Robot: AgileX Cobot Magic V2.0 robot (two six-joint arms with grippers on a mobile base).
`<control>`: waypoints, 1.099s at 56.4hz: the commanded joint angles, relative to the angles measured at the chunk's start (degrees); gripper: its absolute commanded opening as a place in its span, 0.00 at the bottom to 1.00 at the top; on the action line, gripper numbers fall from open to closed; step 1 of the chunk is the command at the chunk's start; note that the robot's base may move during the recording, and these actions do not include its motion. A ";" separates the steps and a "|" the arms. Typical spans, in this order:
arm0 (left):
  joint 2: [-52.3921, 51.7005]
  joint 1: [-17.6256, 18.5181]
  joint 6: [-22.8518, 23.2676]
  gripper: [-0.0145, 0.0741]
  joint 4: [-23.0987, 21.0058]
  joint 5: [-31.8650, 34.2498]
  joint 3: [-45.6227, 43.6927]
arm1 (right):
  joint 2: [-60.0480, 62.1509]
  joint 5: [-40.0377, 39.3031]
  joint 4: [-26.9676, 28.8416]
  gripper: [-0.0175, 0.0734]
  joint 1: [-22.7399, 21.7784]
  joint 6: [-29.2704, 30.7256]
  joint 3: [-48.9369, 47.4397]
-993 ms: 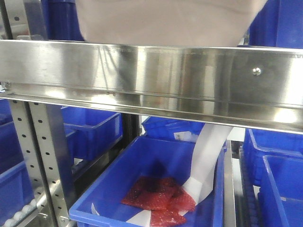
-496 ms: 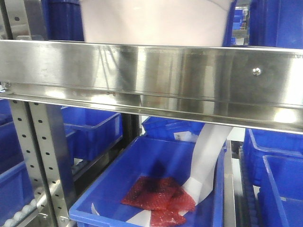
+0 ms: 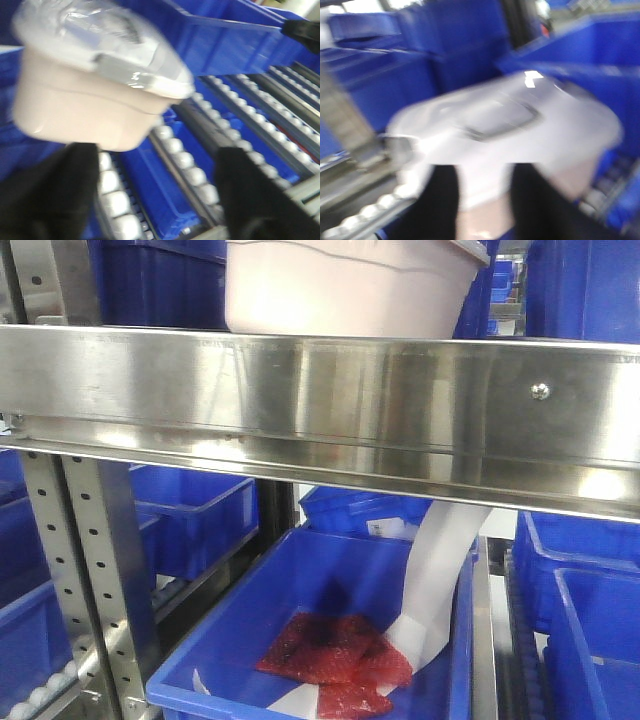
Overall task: Grab white bin and place on right shelf
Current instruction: 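Open both grippers and pull them back from the bin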
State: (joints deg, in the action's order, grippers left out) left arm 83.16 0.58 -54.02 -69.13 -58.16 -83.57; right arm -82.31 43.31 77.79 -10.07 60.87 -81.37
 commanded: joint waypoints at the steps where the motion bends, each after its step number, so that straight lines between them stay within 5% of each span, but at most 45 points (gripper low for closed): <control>1: -4.62 0.13 -0.35 0.28 -2.75 -1.41 -1.94 | 5.70 1.11 1.90 0.27 -0.14 0.03 -1.62; 7: -6.96 0.13 -0.21 0.00 1.84 -2.53 -1.94 | 10.45 0.81 -3.53 0.28 -0.14 -3.01 0.29; 13: -8.84 0.13 5.40 0.03 10.18 -1.24 -1.94 | 16.24 -0.48 -14.37 0.28 -0.14 -8.93 4.34; 25: -11.95 0.24 28.63 0.03 36.97 0.86 -1.28 | 29.40 -7.19 -37.15 0.28 -0.14 -23.27 16.97; 34: -15.58 0.24 40.11 0.03 50.87 2.44 4.06 | 39.39 -10.69 -48.40 0.28 -0.14 -31.50 28.18; 44: -23.99 0.24 40.67 0.03 54.72 10.21 16.92 | 50.44 -18.24 -49.73 0.28 -0.14 -33.26 40.17; 62: -47.42 0.24 39.59 0.02 54.72 40.82 46.31 | 68.81 -27.53 -49.73 0.28 -0.14 -33.26 53.63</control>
State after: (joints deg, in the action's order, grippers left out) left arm 40.39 0.58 -14.17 -13.73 -28.81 -39.83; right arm -15.59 22.03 27.49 -10.07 27.79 -27.36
